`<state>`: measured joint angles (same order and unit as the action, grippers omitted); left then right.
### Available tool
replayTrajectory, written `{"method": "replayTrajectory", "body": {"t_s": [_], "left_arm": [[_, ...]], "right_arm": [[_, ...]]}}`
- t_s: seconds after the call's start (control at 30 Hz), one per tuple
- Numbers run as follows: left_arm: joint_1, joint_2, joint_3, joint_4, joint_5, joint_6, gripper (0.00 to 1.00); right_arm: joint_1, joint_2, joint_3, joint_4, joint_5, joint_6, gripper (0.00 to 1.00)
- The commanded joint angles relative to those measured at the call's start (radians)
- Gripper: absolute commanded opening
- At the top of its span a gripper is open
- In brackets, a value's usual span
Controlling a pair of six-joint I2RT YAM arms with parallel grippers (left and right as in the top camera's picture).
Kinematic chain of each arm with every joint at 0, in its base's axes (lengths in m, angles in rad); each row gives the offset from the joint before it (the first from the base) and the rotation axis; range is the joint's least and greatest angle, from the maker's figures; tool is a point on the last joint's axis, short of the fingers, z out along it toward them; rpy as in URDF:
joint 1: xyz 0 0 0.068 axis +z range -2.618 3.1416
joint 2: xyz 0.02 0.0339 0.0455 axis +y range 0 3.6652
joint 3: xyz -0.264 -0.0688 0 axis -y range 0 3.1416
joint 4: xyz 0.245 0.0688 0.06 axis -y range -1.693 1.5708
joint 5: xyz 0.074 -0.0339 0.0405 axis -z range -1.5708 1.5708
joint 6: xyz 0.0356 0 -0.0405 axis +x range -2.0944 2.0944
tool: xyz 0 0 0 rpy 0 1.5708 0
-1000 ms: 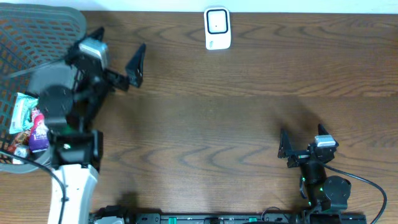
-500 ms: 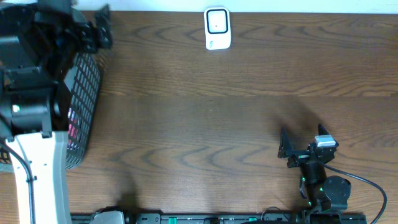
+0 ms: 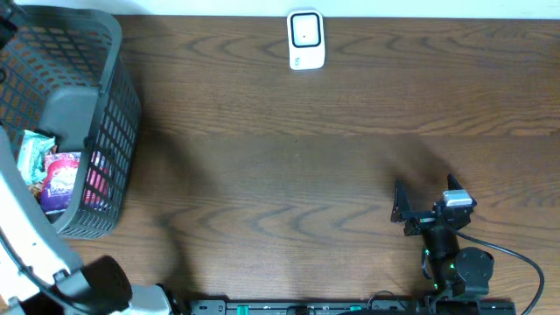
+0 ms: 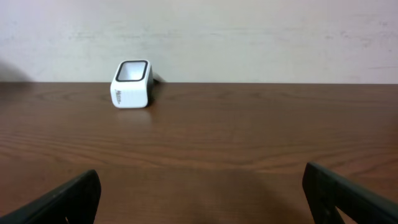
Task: Scan the item barcode
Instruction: 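Reach the left gripper into the basket and grasp the red-purple snack box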
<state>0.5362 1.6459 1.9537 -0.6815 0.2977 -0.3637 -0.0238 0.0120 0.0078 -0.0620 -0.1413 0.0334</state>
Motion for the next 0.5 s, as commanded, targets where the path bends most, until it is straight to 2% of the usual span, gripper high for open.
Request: {"method": "replayTrajectory", "body": {"t_s": [0.0,0.03,0.13,0.2,0.3,0.47], "left_arm": [[0.005,0.043,0.016,-0.006,0.087,-0.05,0.98],[0.005,0.054,0.016,-0.024,0.037,-0.066,0.98],[-0.015,0.086,0.016,-0.171,-0.334,-0.224,0.98],[-0.034,0.111,0.016,-0.238,-0.503,-0.275,0.98],[-0.059,0.158,0.016,-0.282,-0.605,-0.278,0.98],[-0.084,0.243,0.014,-0.359,-0.606,-0.317,0.98]], "right_arm": [[-0.014,-0.005,-0.002,-0.002,0.001,0.006,0.99],[-0.014,-0.005,-0.002,-0.002,0.001,0.006,0.99],[-0.014,-0.005,-0.002,-0.002,0.001,0.006,0.99],[-0.014,-0.005,-0.002,-0.002,0.001,0.006,0.99],[-0.014,-0.005,-0.002,-0.002,0.001,0.006,0.99],[-0.014,-0.005,-0.002,-0.002,0.001,0.006,0.99]]}}
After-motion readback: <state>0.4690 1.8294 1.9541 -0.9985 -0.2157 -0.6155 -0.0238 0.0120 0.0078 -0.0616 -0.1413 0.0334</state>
